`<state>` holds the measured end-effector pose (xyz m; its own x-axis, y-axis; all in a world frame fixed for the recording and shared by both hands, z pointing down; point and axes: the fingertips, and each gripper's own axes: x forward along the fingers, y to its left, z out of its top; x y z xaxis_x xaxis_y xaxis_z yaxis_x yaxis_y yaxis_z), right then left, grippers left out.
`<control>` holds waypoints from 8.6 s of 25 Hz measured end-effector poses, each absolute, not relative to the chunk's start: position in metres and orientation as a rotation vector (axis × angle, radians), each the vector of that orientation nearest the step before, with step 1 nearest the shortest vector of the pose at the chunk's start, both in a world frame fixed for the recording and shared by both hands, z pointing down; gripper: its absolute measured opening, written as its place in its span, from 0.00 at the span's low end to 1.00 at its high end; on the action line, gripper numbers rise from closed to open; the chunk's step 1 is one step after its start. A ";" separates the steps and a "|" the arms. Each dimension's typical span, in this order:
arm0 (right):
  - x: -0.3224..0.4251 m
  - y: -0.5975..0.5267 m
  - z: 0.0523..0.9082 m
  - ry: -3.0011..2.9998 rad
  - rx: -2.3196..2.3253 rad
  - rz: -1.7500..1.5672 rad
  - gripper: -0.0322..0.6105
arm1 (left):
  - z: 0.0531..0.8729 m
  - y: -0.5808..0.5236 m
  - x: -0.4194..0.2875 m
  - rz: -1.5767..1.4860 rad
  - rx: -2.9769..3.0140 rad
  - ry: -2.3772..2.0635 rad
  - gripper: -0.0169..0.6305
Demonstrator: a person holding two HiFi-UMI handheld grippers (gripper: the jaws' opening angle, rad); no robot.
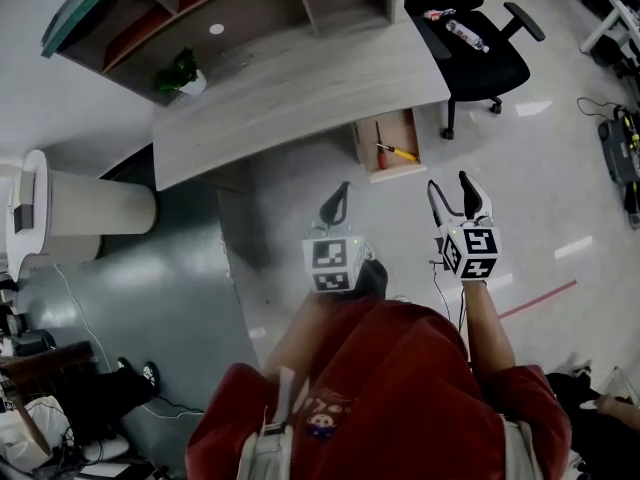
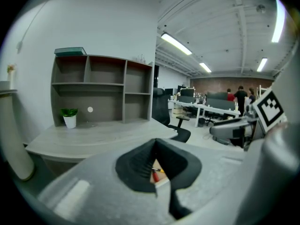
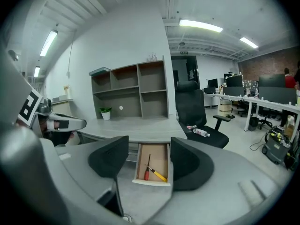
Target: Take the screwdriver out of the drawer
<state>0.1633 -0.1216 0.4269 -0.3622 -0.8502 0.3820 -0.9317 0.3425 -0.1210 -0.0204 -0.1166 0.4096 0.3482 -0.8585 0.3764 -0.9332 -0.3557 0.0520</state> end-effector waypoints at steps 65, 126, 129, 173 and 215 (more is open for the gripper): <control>0.088 -0.315 0.670 -2.156 1.047 0.754 0.46 | 0.610 -0.293 -0.064 0.655 1.982 -1.544 0.02; 0.081 -0.327 0.867 -1.698 0.697 0.128 0.16 | 0.743 -0.245 -0.076 0.823 1.735 -1.465 0.02; 0.082 -0.329 0.856 -1.723 0.696 0.164 0.16 | 0.736 -0.248 -0.075 0.805 1.748 -1.475 0.02; 0.048 -0.228 0.602 -2.000 1.121 0.615 0.16 | 0.528 -0.207 -0.129 0.576 2.118 -1.659 0.02; 0.082 -0.242 0.433 -2.364 1.614 0.405 0.17 | 0.420 -0.221 -0.117 0.407 2.384 -1.774 0.02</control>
